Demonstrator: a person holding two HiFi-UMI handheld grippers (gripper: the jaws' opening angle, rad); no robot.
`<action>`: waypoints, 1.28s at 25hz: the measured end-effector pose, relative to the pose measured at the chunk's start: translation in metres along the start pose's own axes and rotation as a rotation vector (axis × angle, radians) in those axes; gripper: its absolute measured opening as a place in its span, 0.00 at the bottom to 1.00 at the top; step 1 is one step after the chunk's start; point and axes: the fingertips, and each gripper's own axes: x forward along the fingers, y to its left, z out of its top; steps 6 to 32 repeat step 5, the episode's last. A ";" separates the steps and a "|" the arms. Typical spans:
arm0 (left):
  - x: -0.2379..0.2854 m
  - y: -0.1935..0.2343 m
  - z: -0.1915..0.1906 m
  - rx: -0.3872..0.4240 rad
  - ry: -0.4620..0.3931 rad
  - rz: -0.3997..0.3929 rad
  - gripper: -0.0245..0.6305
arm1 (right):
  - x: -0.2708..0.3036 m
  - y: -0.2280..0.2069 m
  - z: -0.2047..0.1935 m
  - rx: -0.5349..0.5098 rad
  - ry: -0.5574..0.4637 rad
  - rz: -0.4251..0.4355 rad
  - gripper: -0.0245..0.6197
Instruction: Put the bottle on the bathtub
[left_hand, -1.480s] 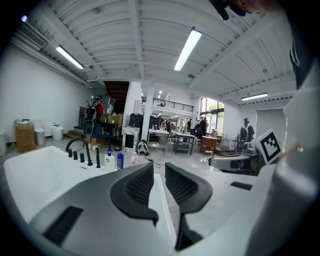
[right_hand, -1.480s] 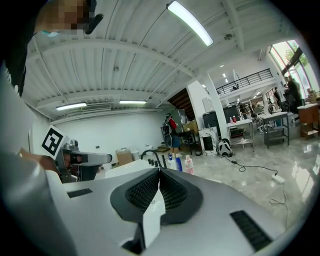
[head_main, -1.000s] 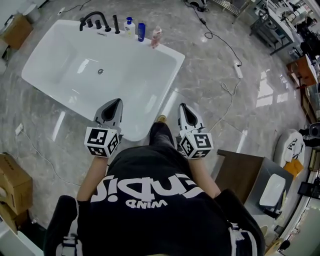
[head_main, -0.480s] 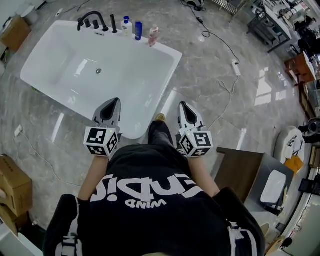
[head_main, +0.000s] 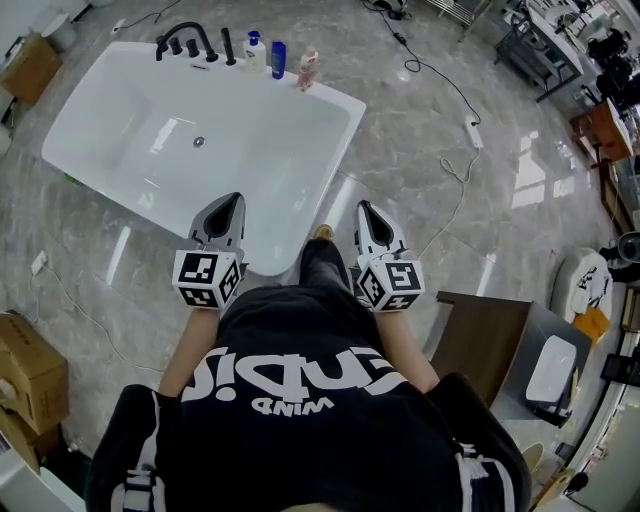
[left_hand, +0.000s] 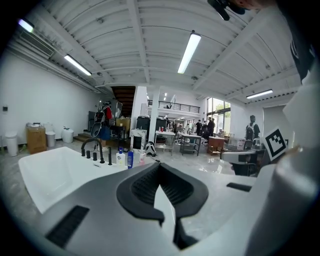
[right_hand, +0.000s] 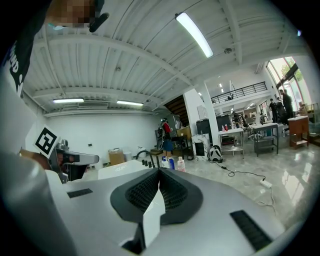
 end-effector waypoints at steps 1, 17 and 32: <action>0.000 0.001 0.000 0.002 -0.001 0.003 0.05 | 0.001 0.001 -0.001 0.000 0.000 0.001 0.08; 0.001 0.004 0.000 0.003 -0.005 0.013 0.05 | 0.004 0.005 -0.002 -0.005 0.002 0.006 0.08; 0.001 0.004 0.000 0.003 -0.005 0.013 0.05 | 0.004 0.005 -0.002 -0.005 0.002 0.006 0.08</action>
